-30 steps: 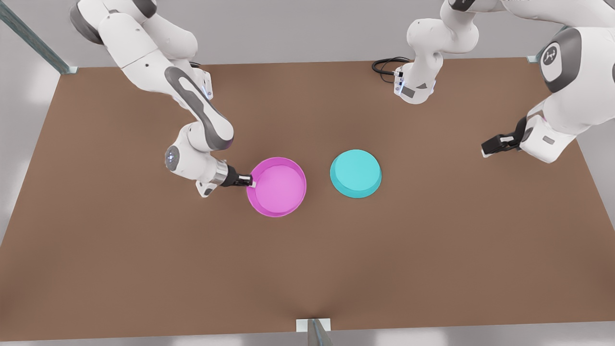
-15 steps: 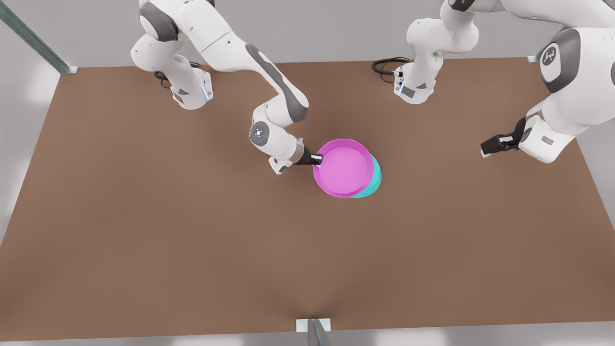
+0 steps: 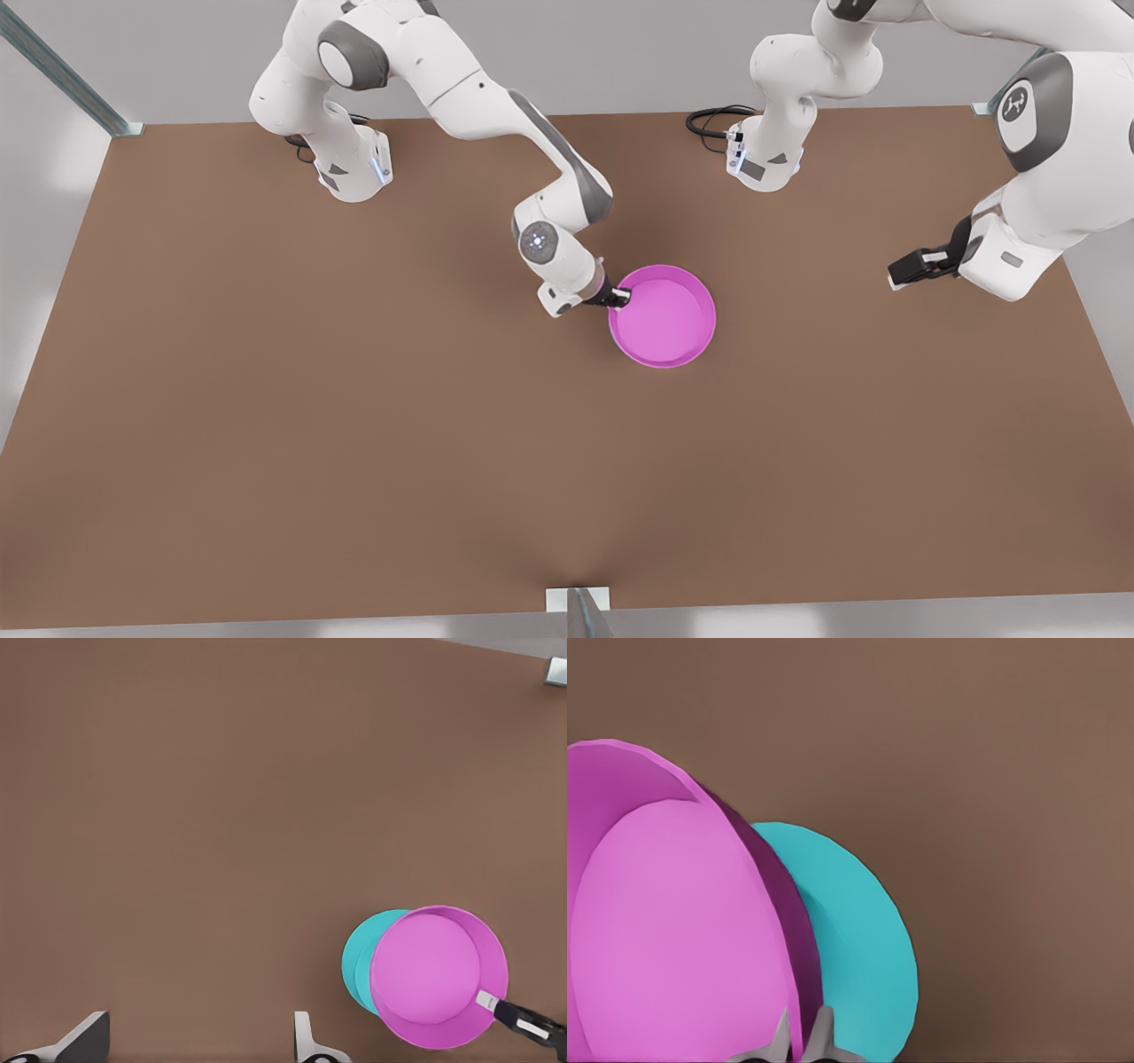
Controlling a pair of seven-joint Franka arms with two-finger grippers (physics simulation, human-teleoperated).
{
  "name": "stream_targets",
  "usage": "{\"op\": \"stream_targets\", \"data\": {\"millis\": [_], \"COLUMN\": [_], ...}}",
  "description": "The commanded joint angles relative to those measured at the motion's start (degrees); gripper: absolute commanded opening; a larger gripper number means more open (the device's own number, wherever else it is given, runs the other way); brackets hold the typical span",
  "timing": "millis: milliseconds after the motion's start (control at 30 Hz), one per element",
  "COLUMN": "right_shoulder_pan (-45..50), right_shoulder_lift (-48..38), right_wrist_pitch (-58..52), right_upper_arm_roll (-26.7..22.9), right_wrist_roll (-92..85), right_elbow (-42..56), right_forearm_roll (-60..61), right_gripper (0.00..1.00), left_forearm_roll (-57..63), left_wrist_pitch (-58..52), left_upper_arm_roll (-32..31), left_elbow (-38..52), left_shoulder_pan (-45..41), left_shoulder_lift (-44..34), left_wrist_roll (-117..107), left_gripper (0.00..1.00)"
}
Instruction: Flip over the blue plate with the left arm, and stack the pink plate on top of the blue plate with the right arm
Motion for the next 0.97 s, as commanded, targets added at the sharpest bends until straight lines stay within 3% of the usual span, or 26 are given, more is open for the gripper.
{"op": "stream_targets", "data": {"millis": [0,67,100,133,467,567,633,733,800,867,933], "right_shoulder_pan": [0.0,1.3,2.9,2.9,2.5,1.9,1.7,-14.0,-32.1,-42.0,-45.8], "right_shoulder_lift": [0.3,1.0,1.1,1.1,-1.1,-6.8,-17.9,-33.0,-38.9,-38.2,-31.4], "right_wrist_pitch": [-0.2,-0.2,-0.3,-0.3,-2.5,-6.6,-12.2,-28.8,-35.0,-35.9,-45.9], "right_upper_arm_roll": [0.0,-0.8,-2.7,-2.7,-2.8,-5.4,-10.3,-12.9,-12.5,-12.3,-11.5], "right_wrist_roll": [0.4,0.3,0.3,0.3,0.3,-2.5,-9.9,-24.0,-36.9,-42.6,-44.9], "right_elbow": [0.1,0.2,0.3,0.2,-0.5,-5.9,-15.8,-23.0,-22.9,-18.7,-5.4], "right_forearm_roll": [-0.4,0.4,0.9,0.9,0.7,-0.2,-5.5,-27.0,-44.3,-48.6,-48.4], "right_gripper": [0.21,0.21,0.74,1.0,1.0,1.0,1.0,1.0,1.0,1.0,1.0], "left_forearm_roll": [0.0,0.1,0.1,0.1,0.1,-1.0,-1.5,-1.6,-1.5,-1.4,-1.4], "left_wrist_pitch": [0.0,0.0,0.0,0.0,0.0,0.1,0.3,0.1,0.1,-0.2,-0.1], "left_upper_arm_roll": [0.0,0.0,0.0,0.1,0.1,-0.1,-0.3,-0.9,-0.9,-0.9,-0.8], "left_elbow": [0.0,0.0,0.0,0.0,0.0,-0.2,0.2,0.6,0.6,0.6,0.6], "left_shoulder_pan": [0.0,0.0,0.0,0.0,0.0,-0.1,-0.7,-0.9,-1.1,-1.1,-1.1], "left_shoulder_lift": [0.0,-0.1,-0.1,0.0,0.0,0.1,1.1,1.3,1.3,1.3,1.4], "left_wrist_roll": [0.0,0.0,0.0,0.0,0.0,0.4,0.2,0.4,0.1,0.1,0.1], "left_gripper": [1.0,1.0,1.0,1.0,1.0,1.0,1.0,1.0,1.0,1.0,1.0]}}
